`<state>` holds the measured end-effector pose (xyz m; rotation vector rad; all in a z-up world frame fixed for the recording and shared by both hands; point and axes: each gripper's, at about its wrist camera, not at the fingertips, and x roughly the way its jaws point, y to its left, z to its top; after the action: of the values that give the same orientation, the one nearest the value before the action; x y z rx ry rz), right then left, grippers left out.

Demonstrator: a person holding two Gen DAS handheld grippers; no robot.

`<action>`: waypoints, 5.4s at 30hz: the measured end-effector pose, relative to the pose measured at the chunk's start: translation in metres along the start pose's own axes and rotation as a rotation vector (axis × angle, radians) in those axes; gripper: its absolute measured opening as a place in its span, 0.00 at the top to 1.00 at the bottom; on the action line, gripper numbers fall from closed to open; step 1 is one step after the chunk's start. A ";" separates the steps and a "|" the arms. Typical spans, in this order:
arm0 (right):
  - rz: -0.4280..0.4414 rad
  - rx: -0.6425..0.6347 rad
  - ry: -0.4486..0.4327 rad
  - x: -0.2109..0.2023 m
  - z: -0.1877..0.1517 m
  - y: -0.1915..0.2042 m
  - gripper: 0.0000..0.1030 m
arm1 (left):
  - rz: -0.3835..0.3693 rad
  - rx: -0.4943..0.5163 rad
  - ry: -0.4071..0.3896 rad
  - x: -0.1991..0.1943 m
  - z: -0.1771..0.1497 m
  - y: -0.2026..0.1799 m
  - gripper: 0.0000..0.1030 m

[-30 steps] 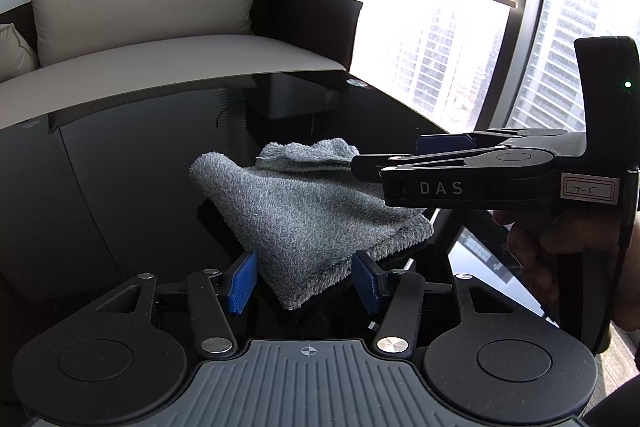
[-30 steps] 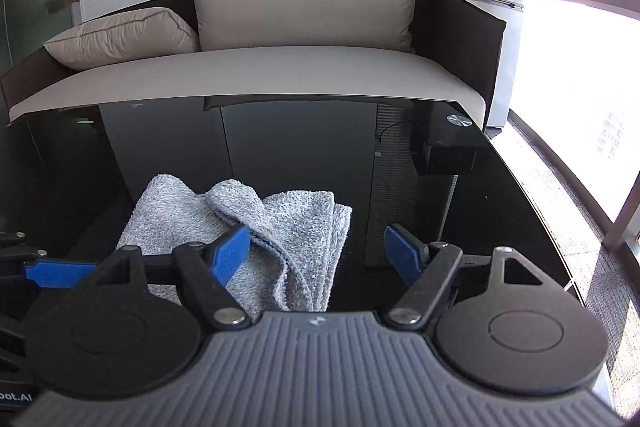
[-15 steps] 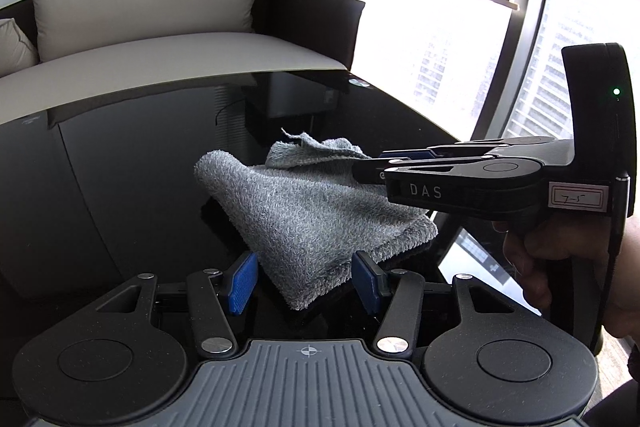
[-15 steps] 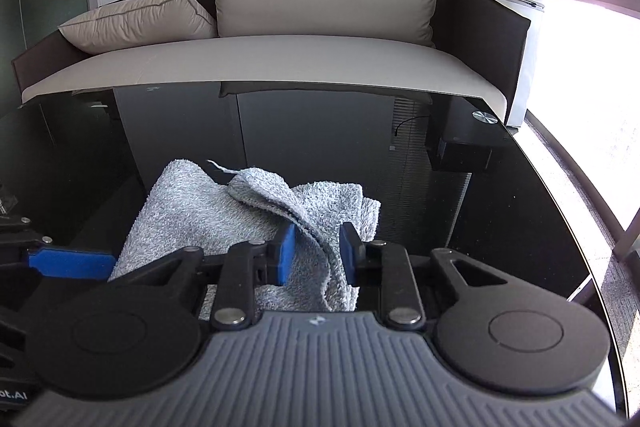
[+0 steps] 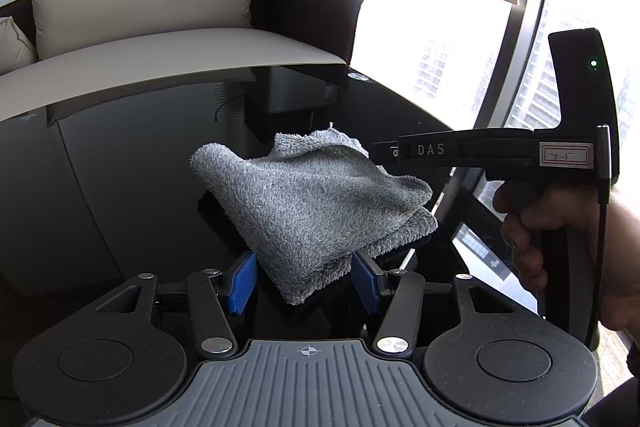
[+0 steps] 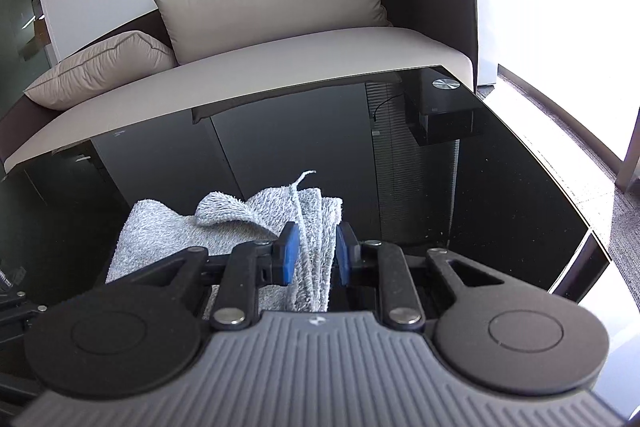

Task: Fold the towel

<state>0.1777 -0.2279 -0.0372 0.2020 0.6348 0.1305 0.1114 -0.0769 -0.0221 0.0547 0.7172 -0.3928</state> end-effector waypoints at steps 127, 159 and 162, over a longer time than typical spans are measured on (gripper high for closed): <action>0.160 -0.399 0.025 0.010 -0.022 0.079 0.60 | 0.176 -0.194 -0.020 -0.041 0.004 0.050 0.21; 0.100 -0.254 -0.038 -0.007 -0.019 0.060 0.04 | 0.248 -0.251 -0.029 -0.037 0.000 0.070 0.01; 0.095 -0.222 -0.026 -0.007 -0.017 0.057 0.03 | 0.241 -0.266 -0.030 -0.038 0.000 0.072 0.01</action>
<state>0.1585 -0.1709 -0.0340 0.0191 0.5797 0.2881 0.1120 0.0024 -0.0035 -0.1147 0.7188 -0.0659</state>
